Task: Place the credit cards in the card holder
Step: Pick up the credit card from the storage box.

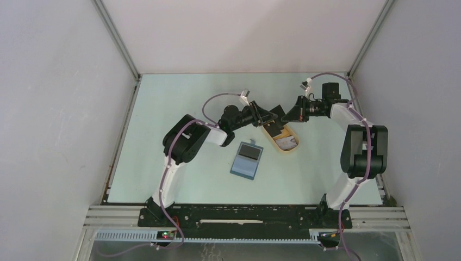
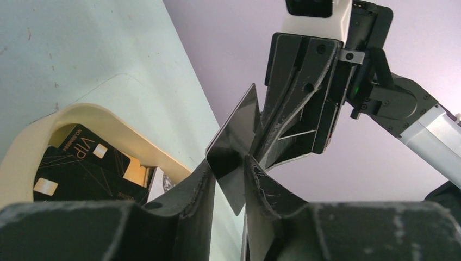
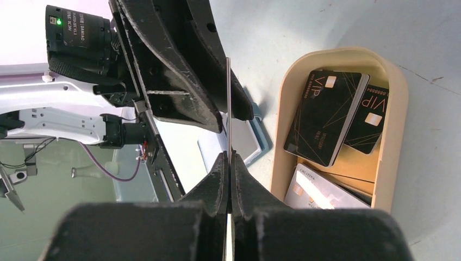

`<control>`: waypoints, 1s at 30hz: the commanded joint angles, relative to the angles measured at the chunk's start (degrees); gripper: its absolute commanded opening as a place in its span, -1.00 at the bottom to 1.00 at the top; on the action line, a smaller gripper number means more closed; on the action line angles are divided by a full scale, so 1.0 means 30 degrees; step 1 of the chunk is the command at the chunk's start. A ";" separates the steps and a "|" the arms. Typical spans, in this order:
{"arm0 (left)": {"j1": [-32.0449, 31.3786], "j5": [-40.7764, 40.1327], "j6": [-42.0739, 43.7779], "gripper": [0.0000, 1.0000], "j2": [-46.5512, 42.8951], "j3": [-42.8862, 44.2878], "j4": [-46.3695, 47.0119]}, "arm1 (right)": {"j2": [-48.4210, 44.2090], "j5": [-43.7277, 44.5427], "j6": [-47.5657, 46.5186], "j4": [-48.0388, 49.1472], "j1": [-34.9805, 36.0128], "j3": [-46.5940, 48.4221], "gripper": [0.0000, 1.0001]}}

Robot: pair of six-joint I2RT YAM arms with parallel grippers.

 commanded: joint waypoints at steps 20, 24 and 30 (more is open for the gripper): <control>0.0809 0.3863 0.0280 -1.00 -0.0002 0.0591 0.3709 | 0.0485 -0.0952 -0.2861 -0.2718 0.0191 0.1036 -0.14; 0.1113 0.4765 -0.0059 -1.00 -0.0099 0.0426 0.3987 | 0.0364 -0.2565 -0.3926 -0.3801 -0.0206 0.1385 -0.07; 0.1297 0.5827 -0.0353 -1.00 -0.0257 0.0347 0.4643 | 0.0773 -0.4072 -0.6494 -0.6816 -0.0282 0.2525 0.00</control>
